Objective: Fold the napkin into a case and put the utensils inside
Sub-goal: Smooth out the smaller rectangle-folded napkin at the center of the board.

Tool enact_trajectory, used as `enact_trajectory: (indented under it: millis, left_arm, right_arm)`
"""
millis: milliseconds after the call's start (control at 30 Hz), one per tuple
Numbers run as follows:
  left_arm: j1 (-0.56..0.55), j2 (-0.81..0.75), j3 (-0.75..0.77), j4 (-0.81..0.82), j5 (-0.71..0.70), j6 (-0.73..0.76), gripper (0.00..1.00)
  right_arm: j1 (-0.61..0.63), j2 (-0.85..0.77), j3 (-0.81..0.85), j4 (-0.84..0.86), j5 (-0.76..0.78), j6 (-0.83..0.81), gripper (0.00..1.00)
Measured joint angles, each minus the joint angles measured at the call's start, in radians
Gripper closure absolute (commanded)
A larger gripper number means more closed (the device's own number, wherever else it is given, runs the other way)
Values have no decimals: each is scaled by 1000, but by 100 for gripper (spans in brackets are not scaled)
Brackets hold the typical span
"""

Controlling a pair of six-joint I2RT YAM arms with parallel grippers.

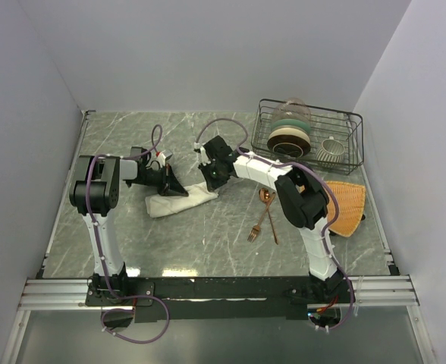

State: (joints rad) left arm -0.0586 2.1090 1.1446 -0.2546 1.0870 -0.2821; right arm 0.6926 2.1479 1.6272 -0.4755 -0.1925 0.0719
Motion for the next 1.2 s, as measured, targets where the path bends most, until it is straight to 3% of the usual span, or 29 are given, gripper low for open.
enact_trajectory:
  millis: [167, 267, 633, 800, 967, 1200]
  left_arm:
    - [0, 3, 11, -20, -2, 10, 99]
    - [0, 3, 20, -39, -5, 30, 90]
    - [43, -61, 69, -129, -86, 203, 95]
    - [53, -69, 72, -193, -61, 291, 80]
    - [102, -145, 115, -405, -28, 504, 69]
    - [155, -281, 117, -676, -9, 787, 80]
  right_arm:
    - [4, 3, -16, 19, 0, -3, 85]
    - [4, 3, -19, 21, 0, -3, 85]
    - [4, 1, -28, 35, -3, -8, 82]
    - [4, 1, -15, 14, -3, -23, 79]
    - [5, 0, 8, -31, -7, -30, 72]
    - [5, -25, 40, -84, -78, -19, 70]
